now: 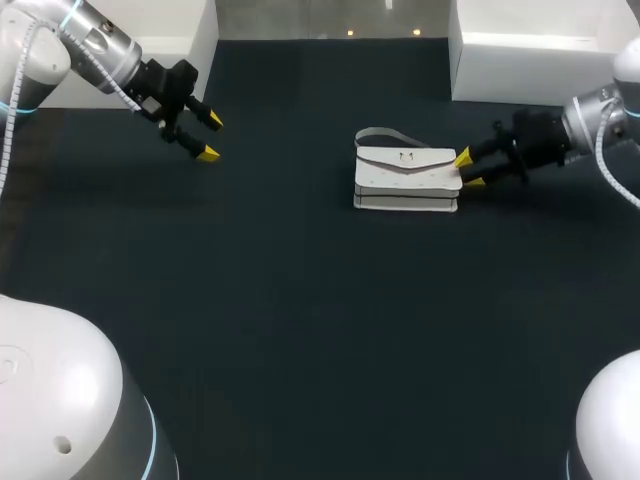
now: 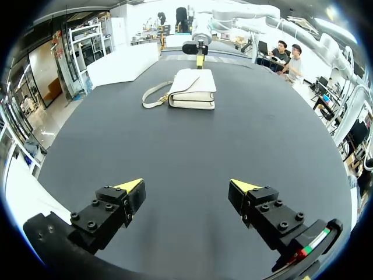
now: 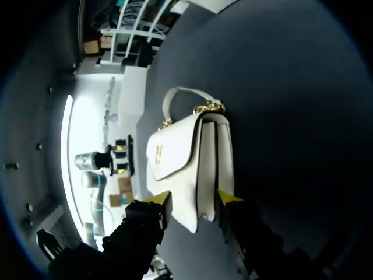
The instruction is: Pick up the bag, open it, inspect its contents, close it, and place it on the opposite side
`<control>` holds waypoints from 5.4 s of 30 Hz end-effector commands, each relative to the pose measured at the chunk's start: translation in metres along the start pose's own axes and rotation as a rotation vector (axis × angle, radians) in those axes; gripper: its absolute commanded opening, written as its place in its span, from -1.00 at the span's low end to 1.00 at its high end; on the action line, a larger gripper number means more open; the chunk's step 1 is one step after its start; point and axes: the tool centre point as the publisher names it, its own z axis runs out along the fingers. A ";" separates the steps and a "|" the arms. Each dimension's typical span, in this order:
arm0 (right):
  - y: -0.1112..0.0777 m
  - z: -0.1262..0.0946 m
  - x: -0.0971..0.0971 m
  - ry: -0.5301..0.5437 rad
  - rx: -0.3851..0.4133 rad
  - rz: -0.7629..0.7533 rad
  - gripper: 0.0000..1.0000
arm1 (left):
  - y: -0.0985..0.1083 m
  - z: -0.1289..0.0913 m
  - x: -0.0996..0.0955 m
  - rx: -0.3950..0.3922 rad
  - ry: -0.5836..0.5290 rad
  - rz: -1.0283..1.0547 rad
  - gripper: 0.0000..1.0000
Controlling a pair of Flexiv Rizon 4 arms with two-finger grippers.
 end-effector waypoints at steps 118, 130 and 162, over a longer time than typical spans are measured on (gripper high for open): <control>0.008 0.146 0.099 0.103 0.120 -0.050 1.00 | 0.001 0.001 -0.001 0.003 0.000 0.001 1.00; -0.014 0.096 0.138 -0.217 0.097 -0.341 1.00 | 0.001 0.001 -0.001 0.003 0.000 0.001 1.00; -0.026 0.093 0.153 -0.927 0.278 -0.956 1.00 | 0.001 0.001 -0.001 0.003 0.000 0.001 1.00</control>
